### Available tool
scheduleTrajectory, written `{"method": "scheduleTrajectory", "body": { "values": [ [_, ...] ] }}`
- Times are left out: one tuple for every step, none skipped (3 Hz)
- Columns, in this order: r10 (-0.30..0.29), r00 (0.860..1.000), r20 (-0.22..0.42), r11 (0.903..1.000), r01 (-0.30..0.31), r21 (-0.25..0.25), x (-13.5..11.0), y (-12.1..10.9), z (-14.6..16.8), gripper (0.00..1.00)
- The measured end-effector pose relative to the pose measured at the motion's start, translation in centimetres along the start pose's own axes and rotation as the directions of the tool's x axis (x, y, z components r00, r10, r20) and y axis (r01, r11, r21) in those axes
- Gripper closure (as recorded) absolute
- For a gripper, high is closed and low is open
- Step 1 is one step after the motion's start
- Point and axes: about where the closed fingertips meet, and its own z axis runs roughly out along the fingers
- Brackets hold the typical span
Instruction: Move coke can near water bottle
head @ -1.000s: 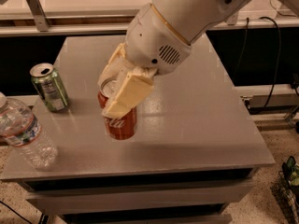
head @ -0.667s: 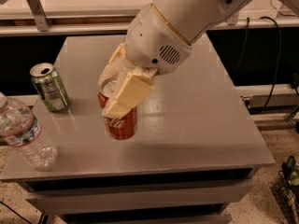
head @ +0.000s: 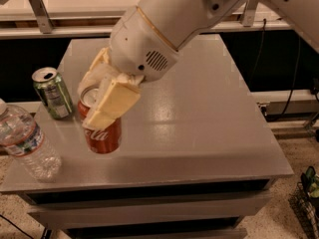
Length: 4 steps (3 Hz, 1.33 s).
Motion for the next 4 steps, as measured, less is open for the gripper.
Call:
{"method": "scheduleTrajectory", "body": {
  "values": [
    [-0.065,0.996,0.056,0.9958,0.068,-0.061,-2.6,-0.7,3.2,1.00],
    [-0.104,0.992,0.064,0.9891,0.110,-0.097,-3.5,-1.1,5.5,1.00],
    [-0.125,0.991,0.050,0.9851,0.130,-0.113,-2.8,-1.4,6.5,1.00],
    [-0.143,0.988,0.054,0.9801,0.149,-0.131,-2.1,-1.3,7.2,1.00]
  ]
}}
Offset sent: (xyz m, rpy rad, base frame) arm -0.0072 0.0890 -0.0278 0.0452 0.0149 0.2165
